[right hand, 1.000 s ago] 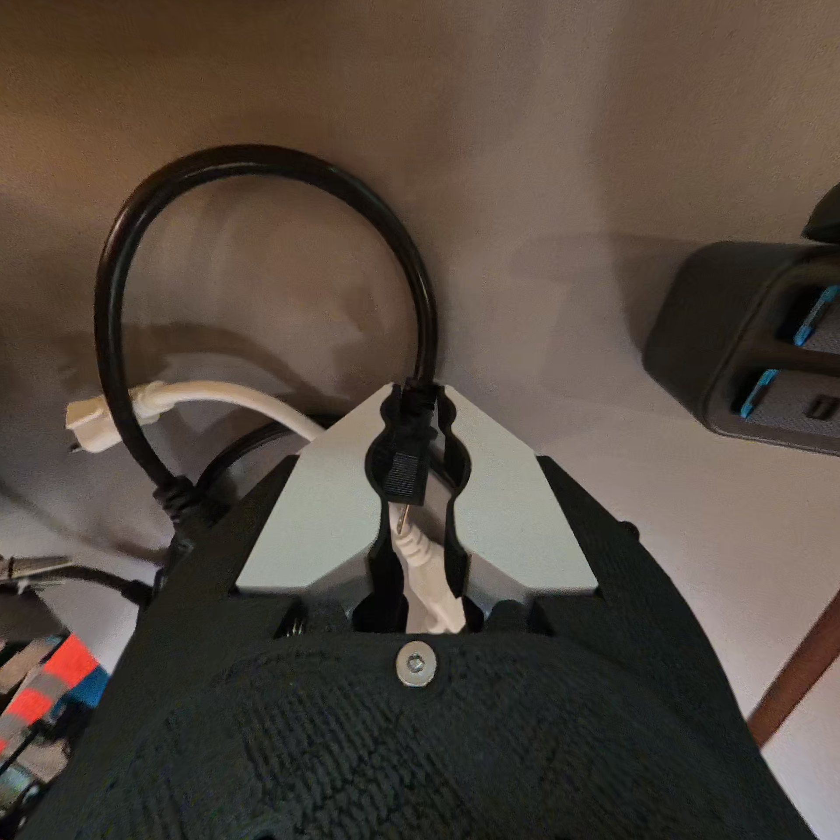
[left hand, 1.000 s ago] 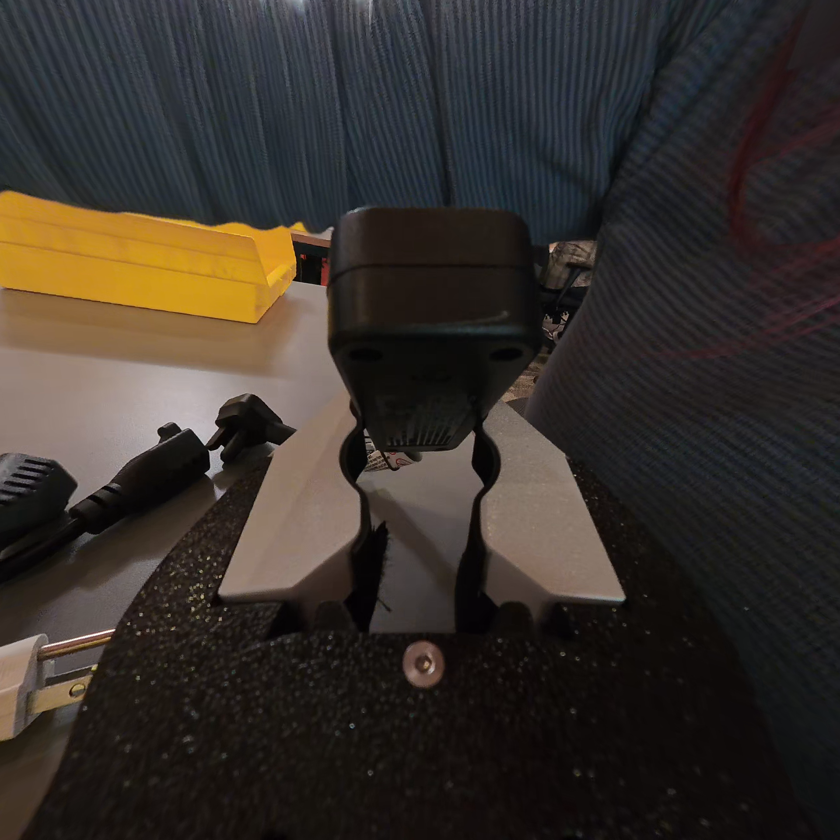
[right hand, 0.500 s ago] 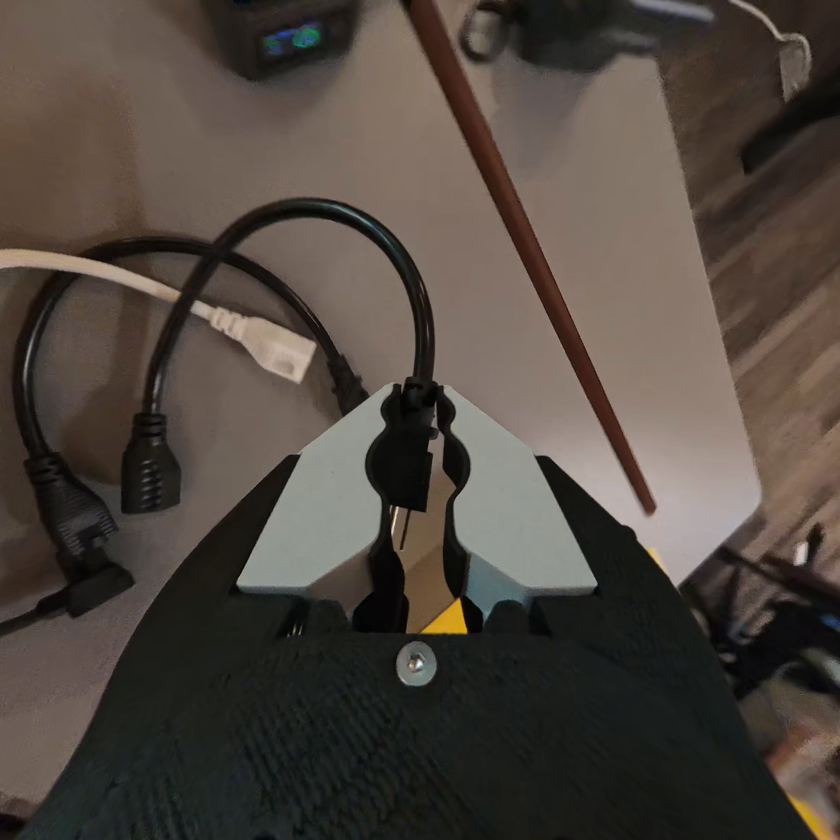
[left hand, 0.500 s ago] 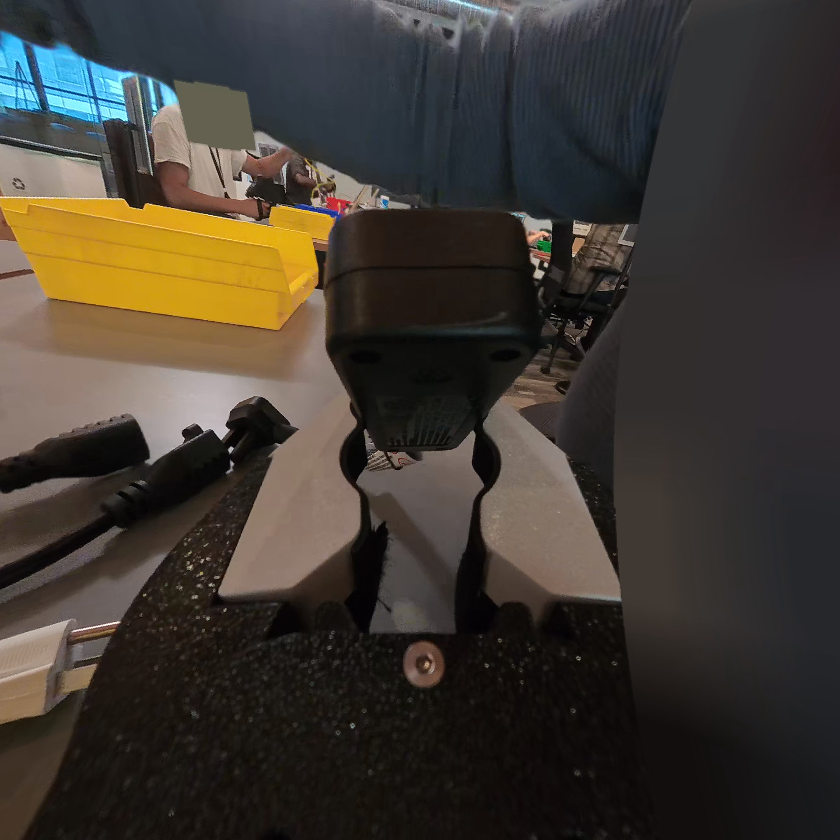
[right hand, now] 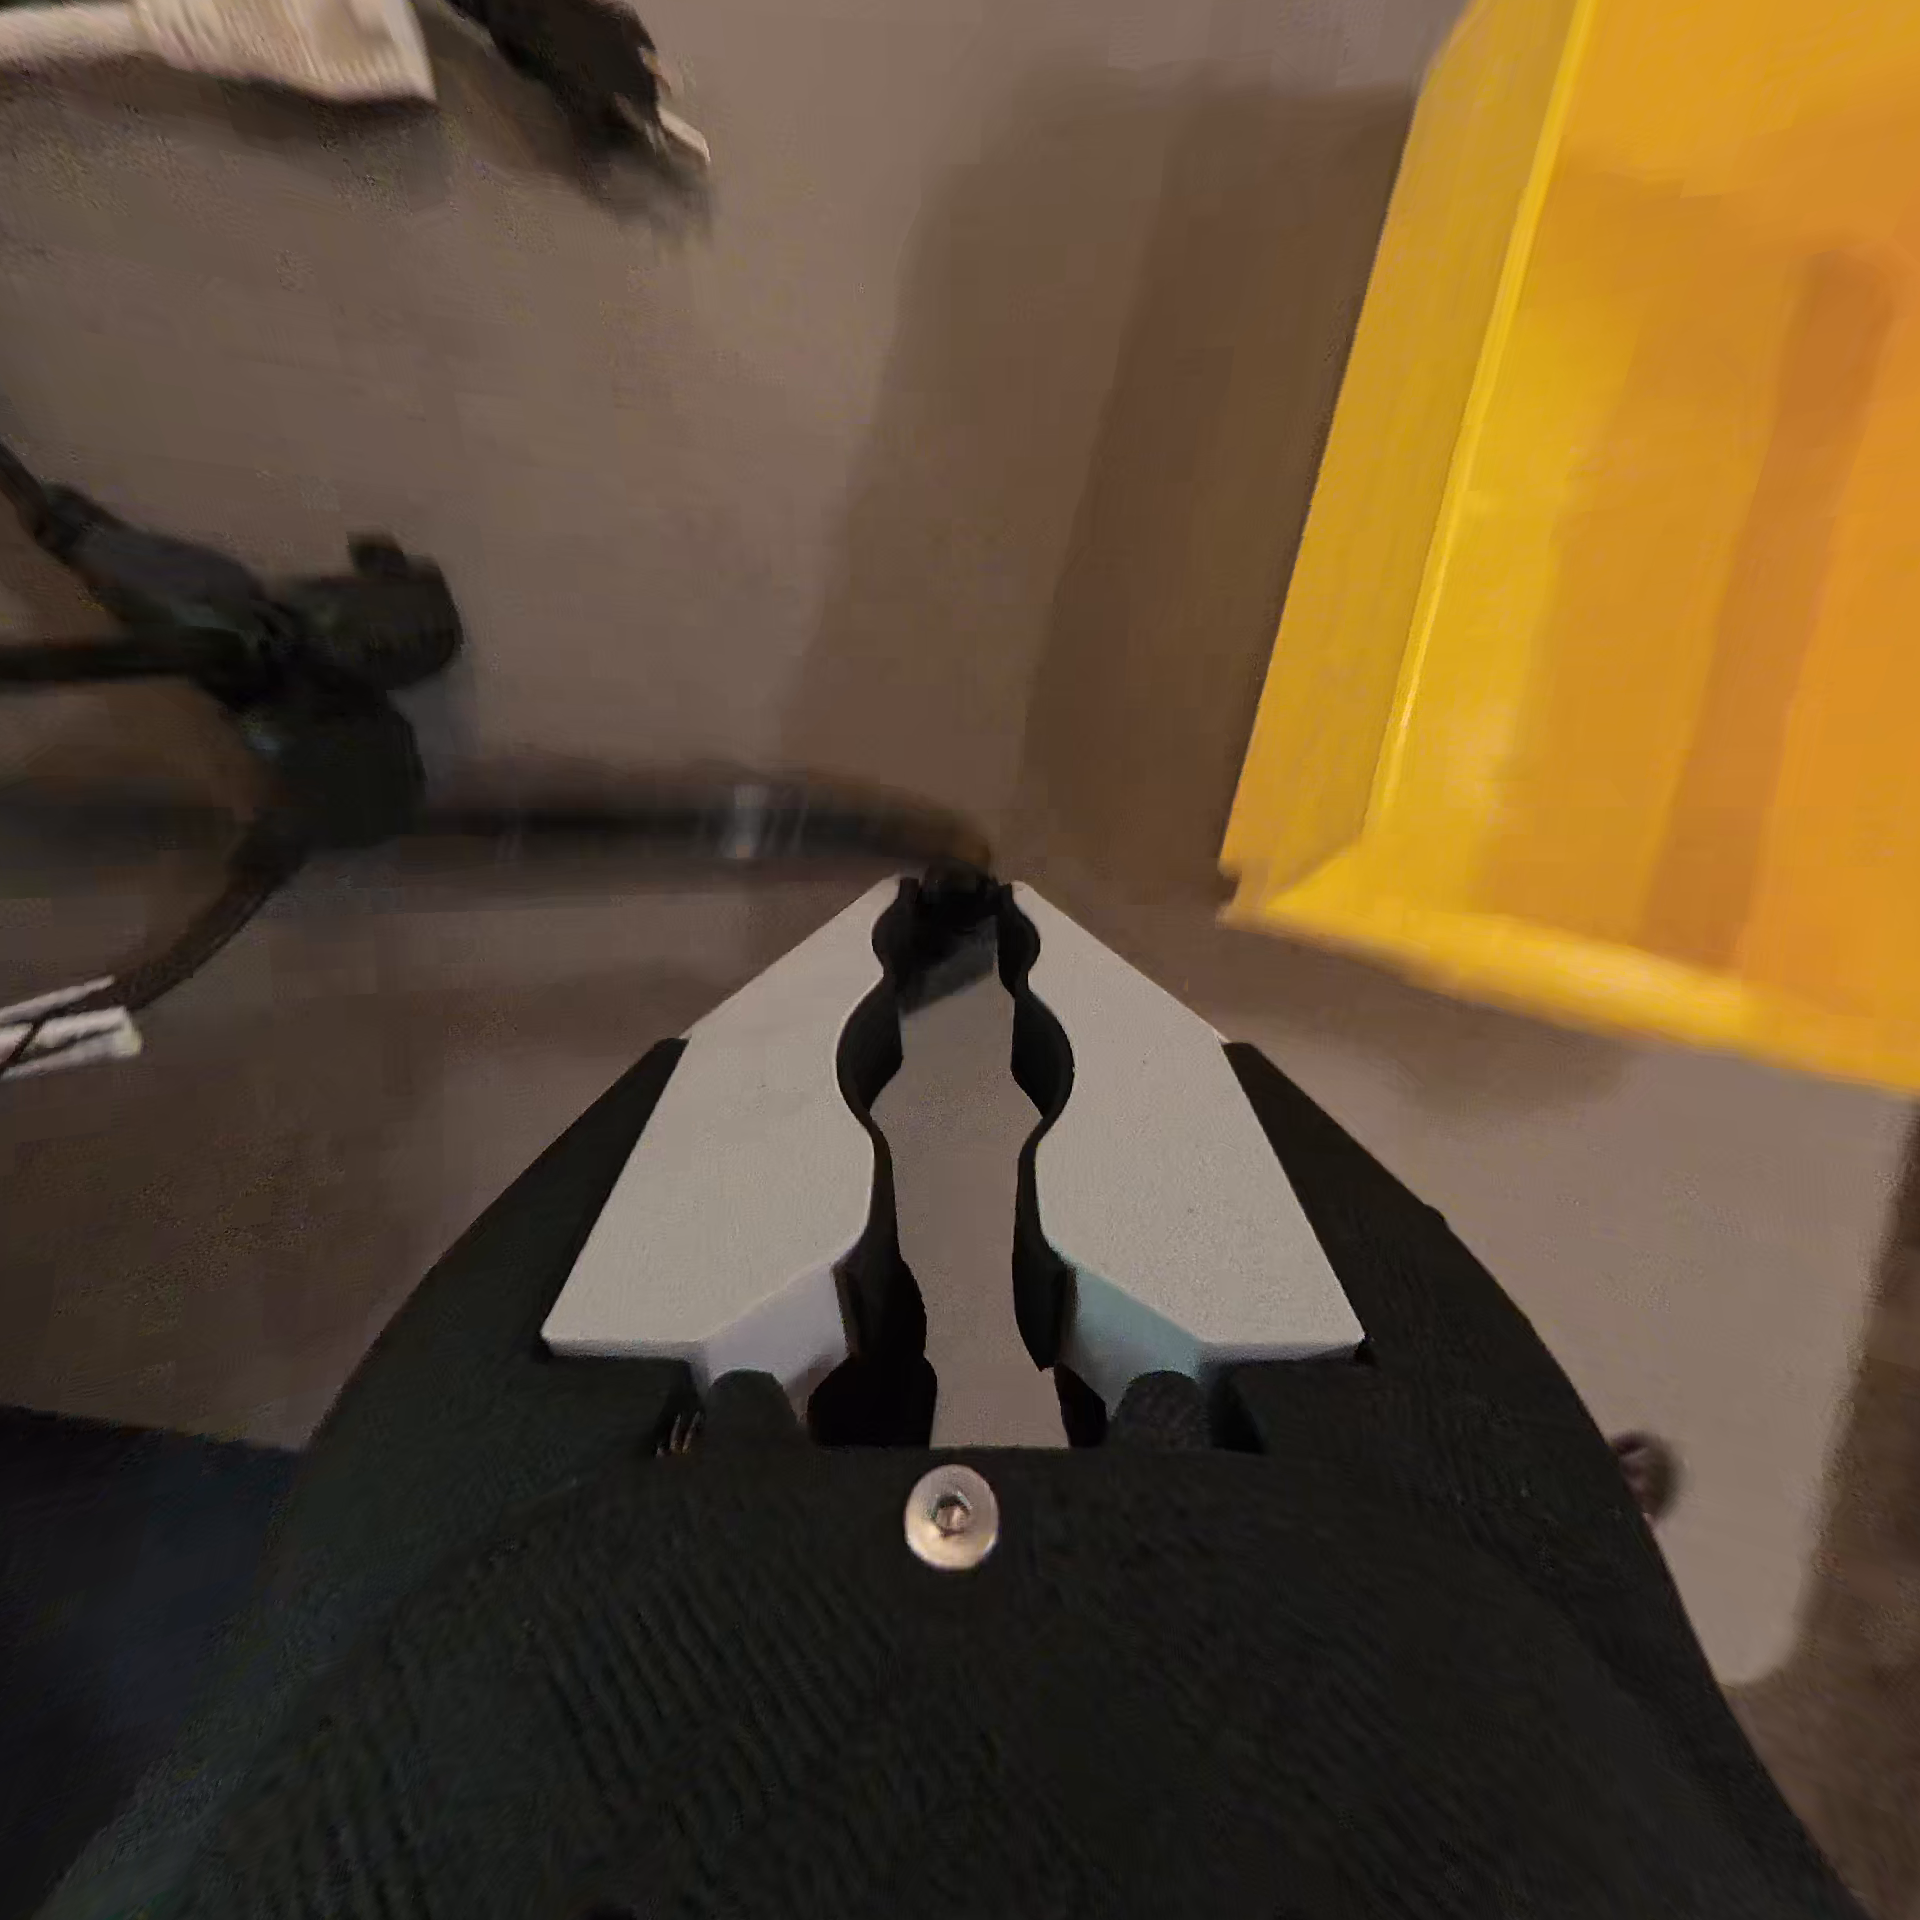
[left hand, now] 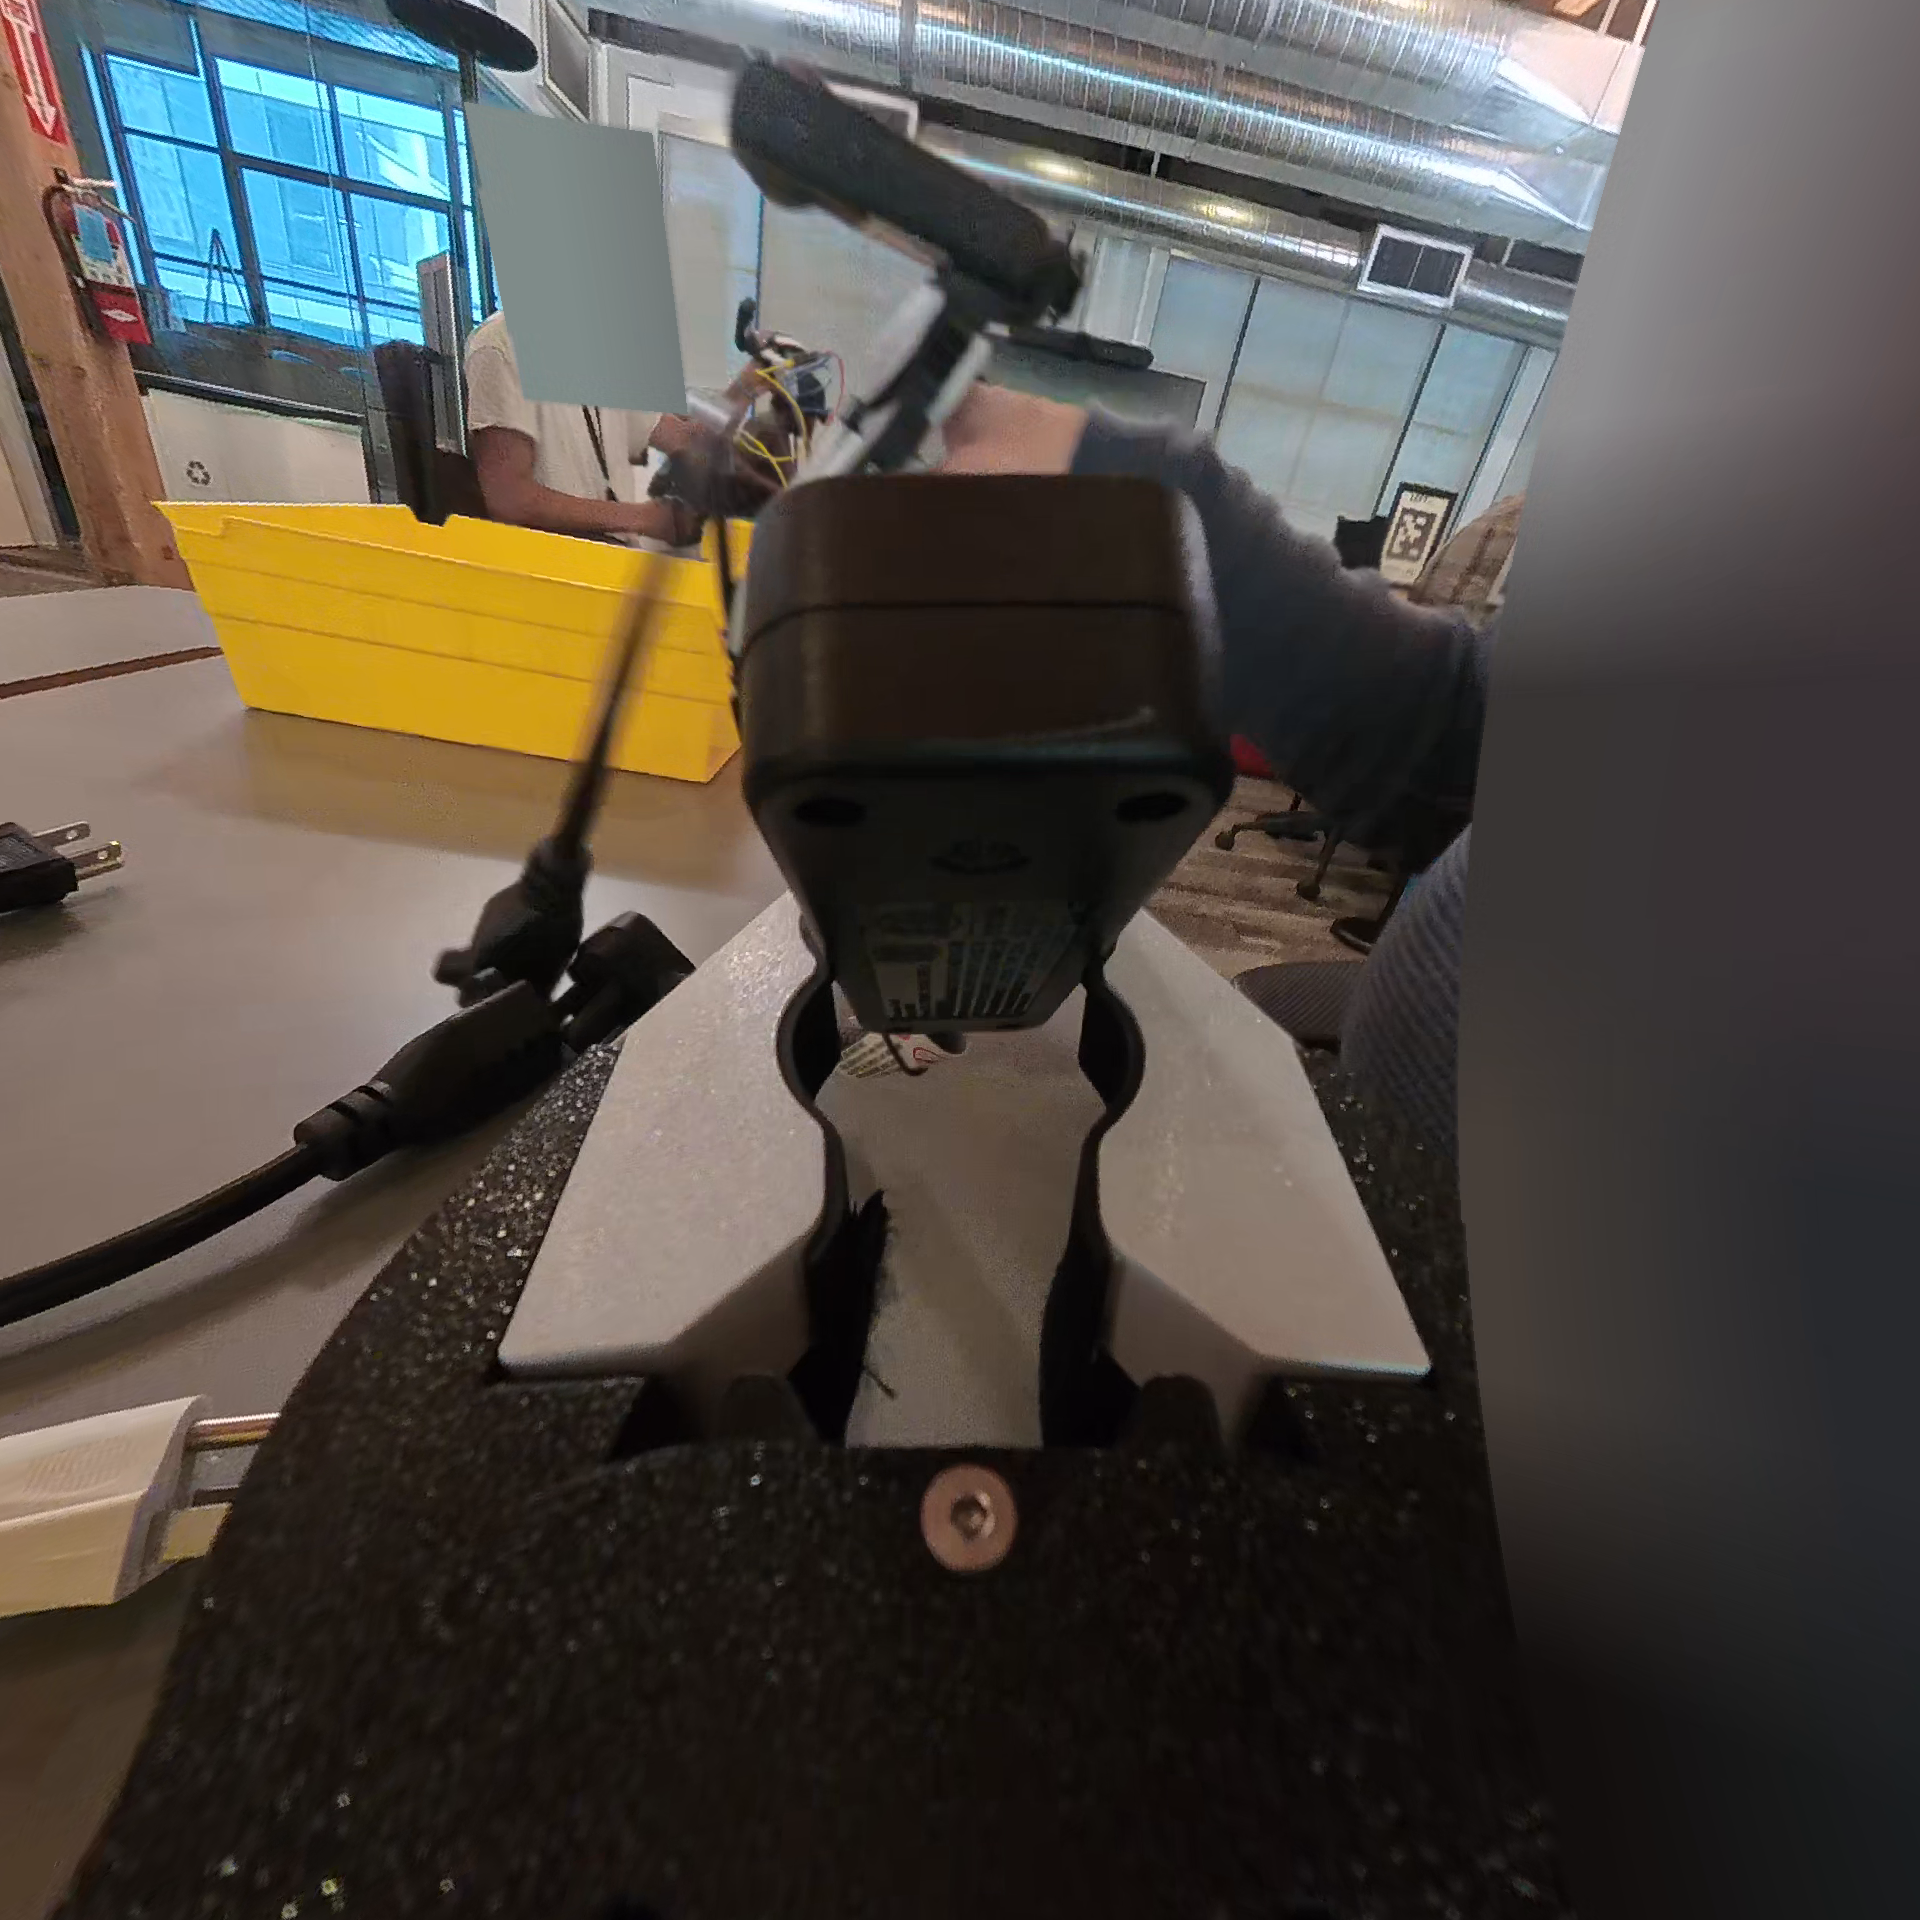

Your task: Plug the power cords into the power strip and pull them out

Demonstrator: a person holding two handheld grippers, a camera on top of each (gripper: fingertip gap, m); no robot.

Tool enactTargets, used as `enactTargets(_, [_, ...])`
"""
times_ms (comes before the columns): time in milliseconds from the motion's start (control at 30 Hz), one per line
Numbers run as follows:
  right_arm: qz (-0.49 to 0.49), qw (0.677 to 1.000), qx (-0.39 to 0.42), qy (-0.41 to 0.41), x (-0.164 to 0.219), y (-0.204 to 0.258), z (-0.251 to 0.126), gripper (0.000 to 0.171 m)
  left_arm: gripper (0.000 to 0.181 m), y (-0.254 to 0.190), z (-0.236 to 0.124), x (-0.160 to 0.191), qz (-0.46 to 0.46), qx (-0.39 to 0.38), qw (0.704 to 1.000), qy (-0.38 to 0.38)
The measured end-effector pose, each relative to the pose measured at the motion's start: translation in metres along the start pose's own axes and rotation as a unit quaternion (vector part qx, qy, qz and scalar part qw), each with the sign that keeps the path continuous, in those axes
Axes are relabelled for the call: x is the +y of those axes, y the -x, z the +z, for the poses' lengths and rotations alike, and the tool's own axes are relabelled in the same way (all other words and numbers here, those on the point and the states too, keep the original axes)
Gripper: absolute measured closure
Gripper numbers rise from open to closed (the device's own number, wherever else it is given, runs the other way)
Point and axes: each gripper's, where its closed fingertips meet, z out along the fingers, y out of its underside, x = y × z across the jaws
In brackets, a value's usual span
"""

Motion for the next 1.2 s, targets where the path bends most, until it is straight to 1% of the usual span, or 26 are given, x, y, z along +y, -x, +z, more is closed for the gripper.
enactTargets(67, [0.052,0.998,-0.025,0.009,0.036,0.005,0.004,0.158,0.139,-0.001,0.001,0.001,0.006,-0.001,1.000,0.004])
enactTargets(100, [0.077,0.996,-0.037,0.004,0.048,0.007,0.007,0.158,0.139,-0.001,0.001,0.002,0.010,-0.004,1.000,0.007])
enactTargets(167, [0.119,0.990,-0.065,-0.035,0.054,0.009,0.005,0.158,0.139,-0.001,0.001,0.002,0.016,-0.008,1.000,0.008])
enactTargets(233, [0.133,0.986,-0.080,-0.056,0.057,0.009,0.004,0.158,0.139,-0.001,0.002,0.003,0.019,-0.009,1.000,0.012])
enactTargets(333, [0.136,0.983,-0.112,-0.054,0.067,0.015,0.000,0.158,0.139,-0.002,0.002,0.005,0.020,-0.009,1.000,0.017])
enactTargets(400, [0.135,0.978,-0.154,-0.048,0.073,0.026,-0.005,0.157,0.139,-0.002,0.002,0.005,0.022,-0.010,1.000,0.019])
enactTargets(500, [0.161,0.959,-0.231,-0.031,0.083,0.039,-0.013,0.144,0.139,-0.003,0.003,0.006,0.023,-0.010,0.999,0.020])
enactTargets(567, [0.174,0.954,-0.241,-0.022,0.090,0.032,-0.019,0.133,0.139,-0.003,0.003,0.006,0.021,-0.009,1.000,0.021])
enactTargets(633, [0.195,0.949,-0.246,-0.021,0.095,0.023,-0.028,0.126,0.139,-0.003,0.003,0.007,0.020,-0.009,1.000,0.022])
enactTargets(767, [0.263,0.914,-0.306,-0.053,0.084,0.012,-0.038,0.118,0.139,-0.004,0.004,0.007,0.022,-0.009,0.999,0.023])
enactTargets(867, [0.268,0.916,-0.297,-0.029,0.086,0.015,-0.019,0.111,0.139,-0.004,0.004,0.007,0.027,-0.009,0.999,0.026])
enactTargets(967, [0.250,0.919,-0.305,0.017,0.089,0.041,0.005,0.105,0.139,-0.004,0.004,0.008,0.026,-0.008,0.999,0.027])
enactTargets(1033, [0.232,0.927,-0.292,0.036,0.091,0.052,0.021,0.104,0.139,-0.004,0.004,0.008,0.026,-0.008,0.999,0.027])
enactTargets(1100, [0.223,0.932,-0.285,0.027,0.083,0.059,0.028,0.108,0.139,-0.004,0.004,0.009,0.026,-0.008,0.999,0.029])
enactTargets(1200, [0.182,0.954,-0.236,0.036,0.078,0.060,0.037,0.114,0.139,-0.004,0.005,0.010,0.027,-0.008,0.999,0.030])
